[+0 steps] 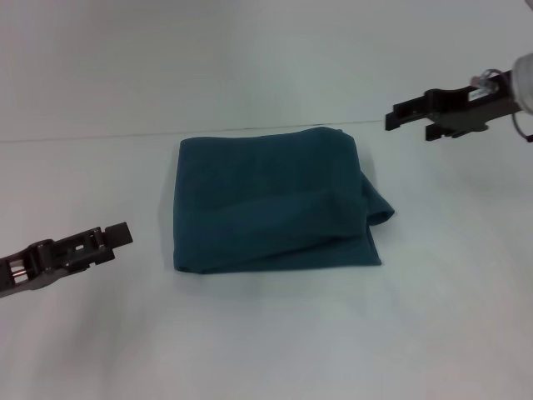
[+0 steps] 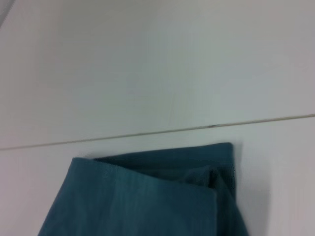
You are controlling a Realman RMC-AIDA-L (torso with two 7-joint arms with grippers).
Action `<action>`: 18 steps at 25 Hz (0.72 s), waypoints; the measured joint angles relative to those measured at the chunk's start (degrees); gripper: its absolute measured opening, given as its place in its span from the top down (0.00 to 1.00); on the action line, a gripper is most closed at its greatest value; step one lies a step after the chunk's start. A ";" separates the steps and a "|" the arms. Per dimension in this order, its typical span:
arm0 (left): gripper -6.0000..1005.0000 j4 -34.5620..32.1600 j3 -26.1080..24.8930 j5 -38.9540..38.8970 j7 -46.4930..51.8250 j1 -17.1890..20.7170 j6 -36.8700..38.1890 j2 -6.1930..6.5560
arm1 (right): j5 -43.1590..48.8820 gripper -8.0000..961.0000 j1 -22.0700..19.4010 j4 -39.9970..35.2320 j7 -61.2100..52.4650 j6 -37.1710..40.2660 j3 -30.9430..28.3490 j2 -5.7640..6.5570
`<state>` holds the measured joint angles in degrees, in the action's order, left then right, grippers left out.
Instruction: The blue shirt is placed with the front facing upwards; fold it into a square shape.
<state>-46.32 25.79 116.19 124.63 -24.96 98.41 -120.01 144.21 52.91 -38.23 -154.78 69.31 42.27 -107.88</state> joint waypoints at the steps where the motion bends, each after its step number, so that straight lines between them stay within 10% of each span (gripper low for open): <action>1: 0.07 0.00 0.00 -0.02 0.00 0.00 -0.05 0.00 | 0.45 0.10 0.46 0.19 -0.28 -0.47 0.61 -0.27; 18: 0.07 0.27 -1.66 -0.27 0.35 -0.37 -0.79 0.14 | -3.22 0.10 5.66 2.33 -0.42 5.54 3.89 -3.62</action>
<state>-46.05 24.13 115.92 124.98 -25.33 97.61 -119.86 140.99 58.57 -35.89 -155.20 74.85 46.16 -111.50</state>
